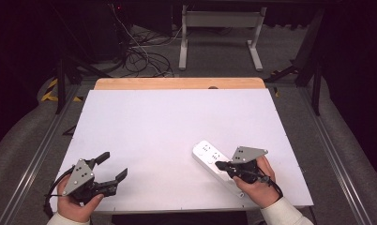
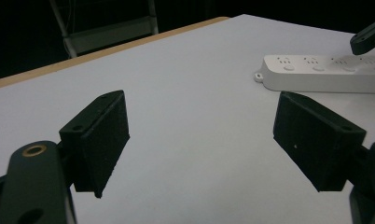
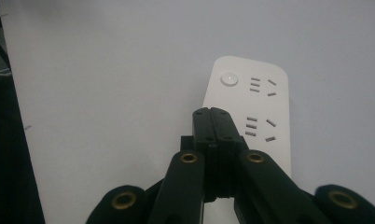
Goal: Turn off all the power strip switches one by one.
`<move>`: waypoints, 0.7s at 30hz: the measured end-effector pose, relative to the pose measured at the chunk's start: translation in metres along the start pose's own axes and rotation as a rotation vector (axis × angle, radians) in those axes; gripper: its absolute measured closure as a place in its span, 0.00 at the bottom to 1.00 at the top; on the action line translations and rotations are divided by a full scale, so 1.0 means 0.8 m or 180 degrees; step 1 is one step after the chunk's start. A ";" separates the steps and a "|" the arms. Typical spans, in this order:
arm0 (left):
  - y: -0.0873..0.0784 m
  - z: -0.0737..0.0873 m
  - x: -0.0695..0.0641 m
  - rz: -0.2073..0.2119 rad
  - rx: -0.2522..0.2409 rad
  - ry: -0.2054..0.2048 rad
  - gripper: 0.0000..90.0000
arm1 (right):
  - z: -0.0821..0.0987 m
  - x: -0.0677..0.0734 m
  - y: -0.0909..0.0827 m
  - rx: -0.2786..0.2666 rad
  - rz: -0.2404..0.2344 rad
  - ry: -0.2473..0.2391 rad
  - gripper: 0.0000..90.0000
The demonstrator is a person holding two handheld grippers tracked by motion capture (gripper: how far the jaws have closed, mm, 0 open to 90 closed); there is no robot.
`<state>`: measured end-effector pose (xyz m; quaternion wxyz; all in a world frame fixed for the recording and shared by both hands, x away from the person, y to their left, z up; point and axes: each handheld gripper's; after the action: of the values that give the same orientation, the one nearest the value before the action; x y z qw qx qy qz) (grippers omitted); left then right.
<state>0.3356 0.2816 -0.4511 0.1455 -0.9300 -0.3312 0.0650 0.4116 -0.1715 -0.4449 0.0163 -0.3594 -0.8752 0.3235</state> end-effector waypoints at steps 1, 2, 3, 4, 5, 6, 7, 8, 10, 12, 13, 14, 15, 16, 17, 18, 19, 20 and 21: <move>0.000 0.000 0.000 0.0004 -0.0002 0.0001 0.21 | -0.002 -0.001 -0.002 -0.0021 -0.0011 0.0015 1.00; 0.000 0.000 0.001 0.0006 -0.0002 0.0002 0.21 | -0.004 -0.002 -0.002 -0.0035 -0.0010 0.0022 1.00; 0.000 0.000 0.001 0.0005 -0.0003 -0.0001 0.21 | -0.006 -0.002 -0.002 -0.0044 -0.0019 0.0029 1.00; 0.001 0.000 0.001 0.0001 -0.0005 -0.0004 0.21 | -0.006 -0.002 -0.002 -0.0044 -0.0019 0.0029 1.00; 0.000 0.000 0.001 0.0001 -0.0007 -0.0004 0.21 | -0.008 -0.003 -0.002 -0.0055 -0.0032 0.0036 1.00; 0.000 0.000 0.001 0.0001 0.0000 -0.0004 0.21 | -0.011 -0.003 -0.001 -0.0058 -0.0030 0.0035 1.00; 0.000 0.000 0.001 0.0003 0.0003 0.0015 0.21 | -0.013 -0.004 0.000 -0.0058 -0.0033 0.0032 1.00; 0.000 0.000 0.001 -0.0004 -0.0002 0.0014 0.21 | -0.018 -0.007 0.004 -0.0053 -0.0057 0.0053 1.00; 0.000 0.000 0.001 0.0000 0.0001 0.0014 0.21 | -0.020 -0.008 0.007 -0.0044 -0.0070 0.0058 1.00; 0.000 0.000 0.001 0.0013 0.0003 0.0005 0.21 | -0.022 -0.011 0.013 -0.0018 -0.0098 0.0081 1.00; 0.001 0.000 0.001 0.0008 0.0006 0.0008 0.21 | -0.024 -0.012 0.021 0.0010 -0.0117 0.0092 1.00; 0.001 0.000 0.001 0.0013 0.0009 -0.0006 0.21 | -0.024 -0.012 0.021 0.0010 -0.0117 0.0092 1.00; 0.001 0.000 0.001 0.0010 0.0011 -0.0007 0.21 | -0.025 -0.012 0.024 0.0023 -0.0123 0.0093 1.00; 0.001 0.001 0.001 0.0011 0.0012 -0.0006 0.21 | -0.026 -0.012 0.027 0.0037 -0.0131 0.0103 1.00; 0.001 0.001 0.001 0.0010 0.0012 -0.0008 0.21 | -0.026 -0.012 0.030 0.0045 -0.0135 0.0102 1.00; 0.001 0.001 0.001 0.0009 0.0012 -0.0009 0.21 | -0.027 -0.013 0.033 0.0061 -0.0139 0.0106 1.00; 0.001 0.001 0.001 0.0007 0.0016 -0.0006 0.21 | -0.027 -0.013 0.035 0.0058 -0.0137 0.0103 1.00; 0.001 0.001 0.001 0.0008 0.0014 -0.0005 0.21 | -0.027 -0.013 0.037 0.0063 -0.0132 0.0112 1.00; 0.001 0.001 0.001 0.0009 0.0015 -0.0003 0.21 | -0.028 -0.014 0.038 0.0071 -0.0129 0.0114 1.00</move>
<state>0.3368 0.2816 -0.4518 0.1475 -0.9301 -0.3297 0.0664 0.4443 -0.1501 -0.4426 0.0425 -0.3471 -0.8782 0.3263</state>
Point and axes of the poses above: each handheld gripper's, and its own axes: y roughly forward along the jaws, z roughly out of its underside, x roughly to its left, and after that the axes turned 14 degrees about z, right-handed
